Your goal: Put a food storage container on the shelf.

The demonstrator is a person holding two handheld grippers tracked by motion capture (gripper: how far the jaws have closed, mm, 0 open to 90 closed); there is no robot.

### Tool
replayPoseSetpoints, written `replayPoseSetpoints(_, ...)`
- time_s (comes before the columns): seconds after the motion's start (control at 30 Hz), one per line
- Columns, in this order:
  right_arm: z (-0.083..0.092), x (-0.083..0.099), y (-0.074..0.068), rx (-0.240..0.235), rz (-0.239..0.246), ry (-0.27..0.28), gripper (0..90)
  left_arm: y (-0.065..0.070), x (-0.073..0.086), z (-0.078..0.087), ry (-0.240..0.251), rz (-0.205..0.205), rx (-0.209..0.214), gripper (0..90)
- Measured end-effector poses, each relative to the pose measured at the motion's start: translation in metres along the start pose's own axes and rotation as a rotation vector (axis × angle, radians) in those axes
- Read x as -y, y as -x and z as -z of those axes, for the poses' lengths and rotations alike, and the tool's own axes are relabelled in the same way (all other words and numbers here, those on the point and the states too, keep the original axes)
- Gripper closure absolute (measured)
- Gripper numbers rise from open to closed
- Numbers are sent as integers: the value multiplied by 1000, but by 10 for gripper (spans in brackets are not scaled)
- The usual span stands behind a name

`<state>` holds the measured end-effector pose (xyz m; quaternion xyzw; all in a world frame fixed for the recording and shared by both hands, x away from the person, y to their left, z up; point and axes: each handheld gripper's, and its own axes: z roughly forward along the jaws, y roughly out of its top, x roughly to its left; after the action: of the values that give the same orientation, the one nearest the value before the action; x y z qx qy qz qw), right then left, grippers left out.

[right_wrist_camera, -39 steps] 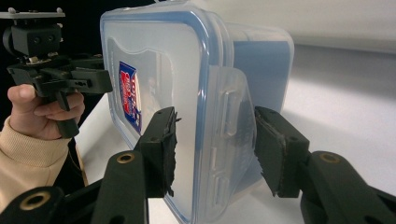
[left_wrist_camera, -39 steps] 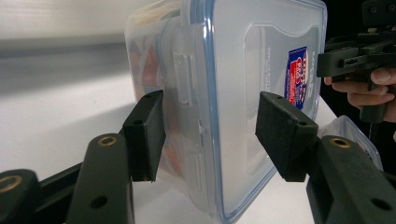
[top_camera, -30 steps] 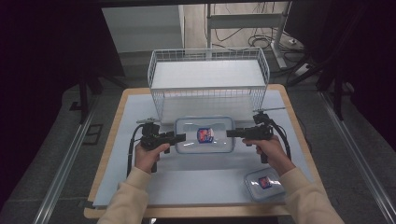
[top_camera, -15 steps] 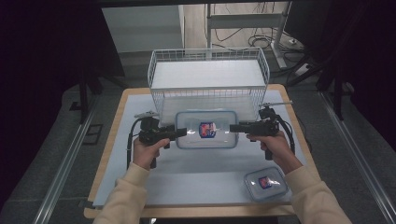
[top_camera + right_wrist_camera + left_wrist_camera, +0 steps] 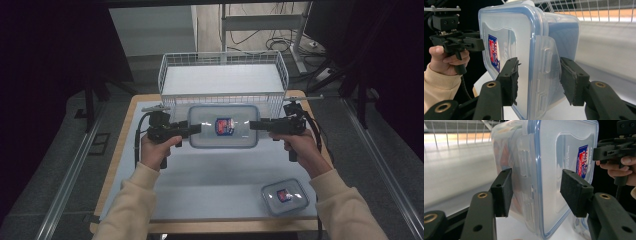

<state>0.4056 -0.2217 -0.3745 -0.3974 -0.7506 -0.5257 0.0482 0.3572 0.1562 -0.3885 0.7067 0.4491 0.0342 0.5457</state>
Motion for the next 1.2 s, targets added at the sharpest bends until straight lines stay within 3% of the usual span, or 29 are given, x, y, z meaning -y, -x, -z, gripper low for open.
replayPoseSetpoints(0.33,7,-30,-6,3,13,25,511,2,-33,4,26,-18,2,447)
replayPoseSetpoints(0.8,7,-70,-7,20,45,41,511,-7,-69,3,49,-33,8,445)
replayPoseSetpoints(1.2,9,-106,3,32,66,46,511,-16,-105,-9,42,-42,11,444)
